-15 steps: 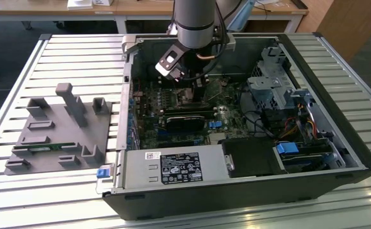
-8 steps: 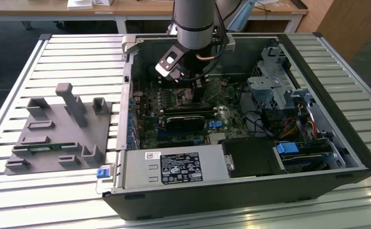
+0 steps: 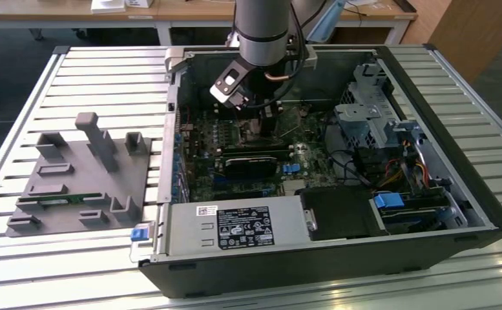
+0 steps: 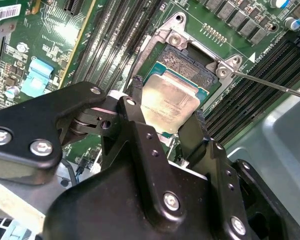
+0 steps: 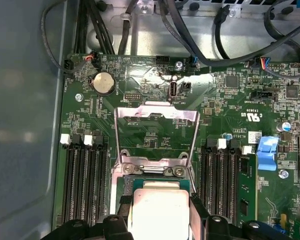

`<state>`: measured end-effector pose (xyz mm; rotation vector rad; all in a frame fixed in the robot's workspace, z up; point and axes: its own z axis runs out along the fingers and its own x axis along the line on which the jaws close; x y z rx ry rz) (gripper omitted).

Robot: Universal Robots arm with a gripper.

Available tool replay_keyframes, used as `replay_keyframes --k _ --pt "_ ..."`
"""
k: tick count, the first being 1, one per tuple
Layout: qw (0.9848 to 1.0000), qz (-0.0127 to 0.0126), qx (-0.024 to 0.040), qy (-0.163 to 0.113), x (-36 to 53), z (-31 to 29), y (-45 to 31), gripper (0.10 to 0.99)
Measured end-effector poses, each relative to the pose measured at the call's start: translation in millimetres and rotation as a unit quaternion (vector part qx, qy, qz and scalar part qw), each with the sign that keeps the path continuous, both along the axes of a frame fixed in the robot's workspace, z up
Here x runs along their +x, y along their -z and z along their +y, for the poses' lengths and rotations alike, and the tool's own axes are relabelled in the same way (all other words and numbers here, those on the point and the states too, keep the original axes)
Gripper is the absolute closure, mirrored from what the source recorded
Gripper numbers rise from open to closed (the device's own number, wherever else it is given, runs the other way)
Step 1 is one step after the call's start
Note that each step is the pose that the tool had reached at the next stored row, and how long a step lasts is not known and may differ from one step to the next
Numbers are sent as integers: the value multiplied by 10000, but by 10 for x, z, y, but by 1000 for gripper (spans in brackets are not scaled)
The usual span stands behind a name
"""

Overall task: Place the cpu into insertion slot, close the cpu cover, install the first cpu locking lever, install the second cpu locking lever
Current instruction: 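Place the cpu into insertion slot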

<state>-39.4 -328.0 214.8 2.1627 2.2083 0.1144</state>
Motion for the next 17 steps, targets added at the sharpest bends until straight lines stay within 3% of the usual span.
replay_keyframes --k 17 --pt "10000 0 -1 25 -35 0 55 549"
